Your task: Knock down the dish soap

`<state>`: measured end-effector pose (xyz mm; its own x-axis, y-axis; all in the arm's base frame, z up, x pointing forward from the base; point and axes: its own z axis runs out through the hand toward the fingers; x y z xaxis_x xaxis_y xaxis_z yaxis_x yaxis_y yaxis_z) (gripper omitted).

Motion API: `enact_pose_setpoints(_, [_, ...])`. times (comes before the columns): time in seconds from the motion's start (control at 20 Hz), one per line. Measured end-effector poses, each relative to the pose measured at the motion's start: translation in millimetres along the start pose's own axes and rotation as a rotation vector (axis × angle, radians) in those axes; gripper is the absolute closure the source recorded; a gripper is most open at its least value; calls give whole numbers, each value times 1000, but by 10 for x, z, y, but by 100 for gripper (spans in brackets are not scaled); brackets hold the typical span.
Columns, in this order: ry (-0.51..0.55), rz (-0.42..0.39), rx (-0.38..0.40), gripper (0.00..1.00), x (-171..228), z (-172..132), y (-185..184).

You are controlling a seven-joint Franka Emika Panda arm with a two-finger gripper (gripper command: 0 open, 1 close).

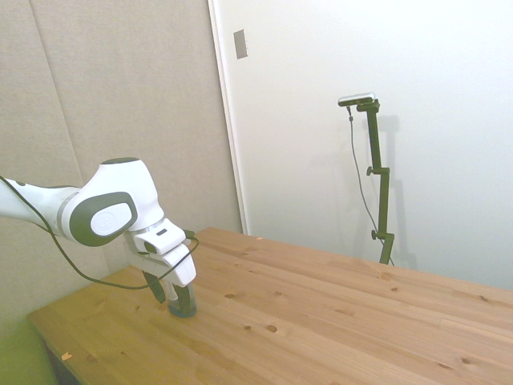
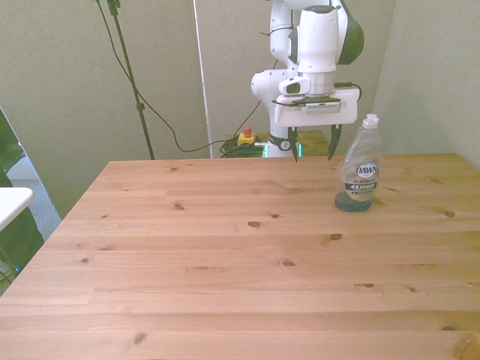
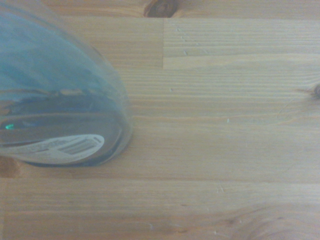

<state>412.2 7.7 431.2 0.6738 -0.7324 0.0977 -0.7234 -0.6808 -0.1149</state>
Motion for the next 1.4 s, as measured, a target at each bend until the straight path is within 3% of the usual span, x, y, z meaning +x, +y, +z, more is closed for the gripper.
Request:
enact_pose_setpoints(0.15, [-3,-8,-6,0,-35,15,-27])
enact_pose_setpoints(0.2, [-3,-14,-8,100,-77,20,-61])
enact_pose_setpoints(0.8, [51,92,26,100,-761,-127,-643])
enact_pose_setpoints(1.4, [113,124,39,100,-856,-290,-1071])
